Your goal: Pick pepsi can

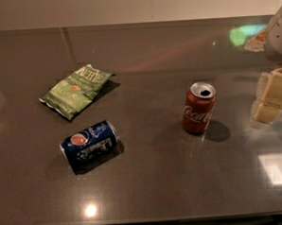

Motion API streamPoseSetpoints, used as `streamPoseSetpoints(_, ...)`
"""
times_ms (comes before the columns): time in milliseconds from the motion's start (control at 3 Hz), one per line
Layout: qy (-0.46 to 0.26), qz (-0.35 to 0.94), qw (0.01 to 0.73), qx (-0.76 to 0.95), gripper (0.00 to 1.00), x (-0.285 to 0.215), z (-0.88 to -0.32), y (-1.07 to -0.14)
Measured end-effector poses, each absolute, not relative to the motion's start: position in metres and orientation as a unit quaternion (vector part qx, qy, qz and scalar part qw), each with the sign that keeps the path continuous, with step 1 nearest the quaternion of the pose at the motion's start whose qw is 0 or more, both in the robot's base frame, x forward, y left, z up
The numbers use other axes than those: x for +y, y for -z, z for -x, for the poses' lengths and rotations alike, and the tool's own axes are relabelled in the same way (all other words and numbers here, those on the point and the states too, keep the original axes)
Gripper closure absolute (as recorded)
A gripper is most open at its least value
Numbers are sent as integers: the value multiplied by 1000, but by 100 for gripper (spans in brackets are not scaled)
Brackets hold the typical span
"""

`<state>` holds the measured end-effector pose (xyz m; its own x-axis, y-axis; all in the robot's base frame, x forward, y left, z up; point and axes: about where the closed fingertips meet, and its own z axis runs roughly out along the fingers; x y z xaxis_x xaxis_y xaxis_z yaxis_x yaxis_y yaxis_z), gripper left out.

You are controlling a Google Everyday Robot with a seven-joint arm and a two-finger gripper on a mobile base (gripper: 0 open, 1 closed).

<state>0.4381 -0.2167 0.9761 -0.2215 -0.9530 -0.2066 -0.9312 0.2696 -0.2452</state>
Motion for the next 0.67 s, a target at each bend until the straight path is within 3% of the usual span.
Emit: streamPoseSetpoints(667, 34, 639, 165, 750, 0, -192, -435, -976)
